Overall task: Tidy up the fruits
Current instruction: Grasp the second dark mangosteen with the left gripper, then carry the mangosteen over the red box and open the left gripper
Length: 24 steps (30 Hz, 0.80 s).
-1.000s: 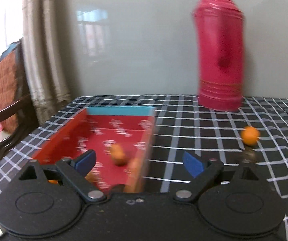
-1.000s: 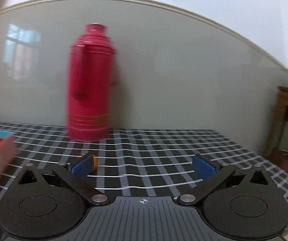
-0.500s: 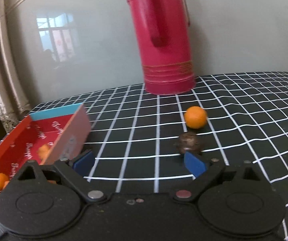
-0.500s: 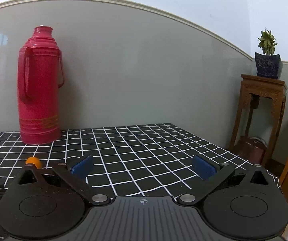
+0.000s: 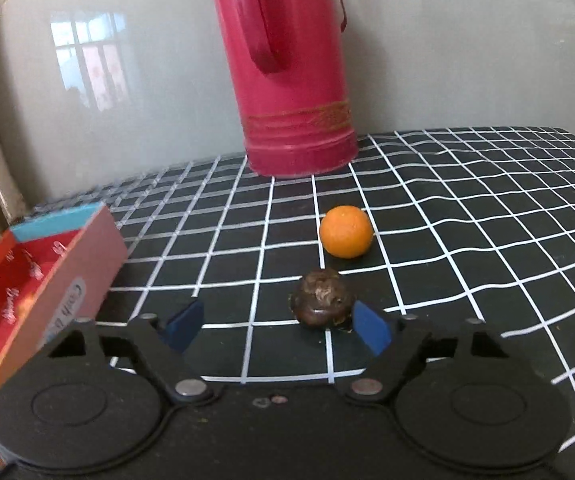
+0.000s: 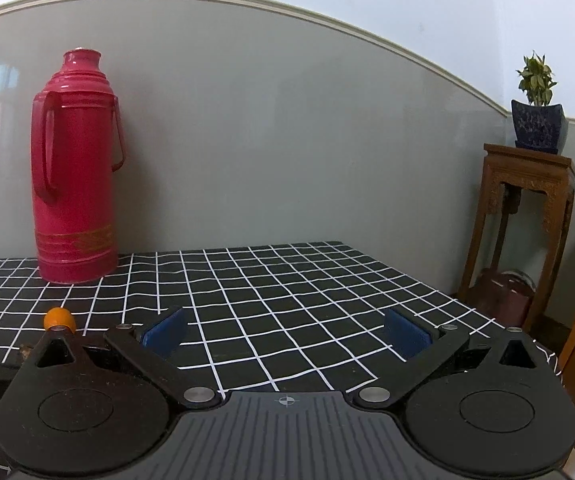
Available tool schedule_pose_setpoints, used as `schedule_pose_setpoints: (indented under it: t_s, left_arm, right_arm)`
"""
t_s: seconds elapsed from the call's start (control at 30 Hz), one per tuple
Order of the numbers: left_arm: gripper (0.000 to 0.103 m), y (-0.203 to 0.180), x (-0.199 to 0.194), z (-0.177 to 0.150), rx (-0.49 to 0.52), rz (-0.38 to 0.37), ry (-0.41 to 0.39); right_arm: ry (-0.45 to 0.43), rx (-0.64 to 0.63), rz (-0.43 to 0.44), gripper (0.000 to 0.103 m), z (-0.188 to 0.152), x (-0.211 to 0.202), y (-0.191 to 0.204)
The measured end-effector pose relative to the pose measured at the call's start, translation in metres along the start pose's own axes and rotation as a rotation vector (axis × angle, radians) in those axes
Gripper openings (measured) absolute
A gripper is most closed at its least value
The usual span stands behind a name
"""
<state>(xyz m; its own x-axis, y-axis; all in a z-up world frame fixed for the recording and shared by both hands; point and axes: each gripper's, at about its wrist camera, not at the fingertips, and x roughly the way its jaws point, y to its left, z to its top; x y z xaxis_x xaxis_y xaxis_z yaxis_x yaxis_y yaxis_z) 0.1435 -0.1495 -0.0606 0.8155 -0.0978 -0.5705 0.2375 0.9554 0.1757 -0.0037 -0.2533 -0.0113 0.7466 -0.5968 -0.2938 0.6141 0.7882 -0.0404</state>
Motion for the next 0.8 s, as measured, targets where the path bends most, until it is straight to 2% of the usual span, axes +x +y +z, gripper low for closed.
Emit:
schedule_pose_setpoints:
  t_s: [0.1,0.23,0.37,0.8]
  left_arm:
    - [0.052,-0.001,0.005,0.003,-0.013,-0.035,0.011]
    - [0.045,-0.004,0.007,0.002,-0.006,-0.044,0.018]
    - [0.029,-0.006,0.006,0.0,0.012,-0.069,0.006]
    - [0.028,-0.018,-0.012,-0.006,0.078,-0.029,-0.082]
  right_arm:
    - [0.015,0.003,0.005,0.103,0.0,0.002,-0.001]
    - [0.016,-0.013,0.003,0.103,-0.002,0.003,0.0]
    - [0.022,-0.014,0.002,0.103,-0.003,0.005,-0.001]
    - [0.032,-0.001,0.007,0.103,-0.002,0.006,-0.002]
